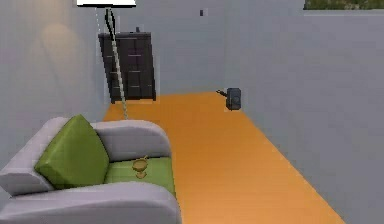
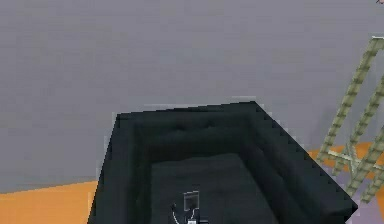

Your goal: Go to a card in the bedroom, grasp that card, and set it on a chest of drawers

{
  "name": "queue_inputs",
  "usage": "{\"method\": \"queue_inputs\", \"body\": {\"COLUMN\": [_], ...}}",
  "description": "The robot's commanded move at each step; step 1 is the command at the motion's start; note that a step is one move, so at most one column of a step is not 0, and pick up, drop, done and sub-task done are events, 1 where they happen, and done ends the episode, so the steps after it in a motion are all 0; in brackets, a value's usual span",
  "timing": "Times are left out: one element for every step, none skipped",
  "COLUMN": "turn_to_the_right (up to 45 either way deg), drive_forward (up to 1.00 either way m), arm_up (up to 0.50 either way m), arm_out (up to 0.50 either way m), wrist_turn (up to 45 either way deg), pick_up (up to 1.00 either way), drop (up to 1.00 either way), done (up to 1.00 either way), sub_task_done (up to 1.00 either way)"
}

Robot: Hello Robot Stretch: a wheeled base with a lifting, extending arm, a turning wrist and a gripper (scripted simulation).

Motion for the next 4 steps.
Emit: {"method": "queue_inputs", "body": {"turn_to_the_right": [0.0,0.0,0.0,0.0], "drive_forward": [0.0,0.0,0.0,0.0], "arm_up": [0.0,0.1,0.5,0.06], "arm_out": [0.0,0.0,0.0,0.0], "wrist_turn": [0.0,0.0,0.0,0.0], "pick_up": [1.0,0.0,0.0,0.0], "drop": [0.0,0.0,0.0,0.0], "done": [0.0,0.0,0.0,0.0], "sub_task_done": [0.0,0.0,0.0,0.0]}}
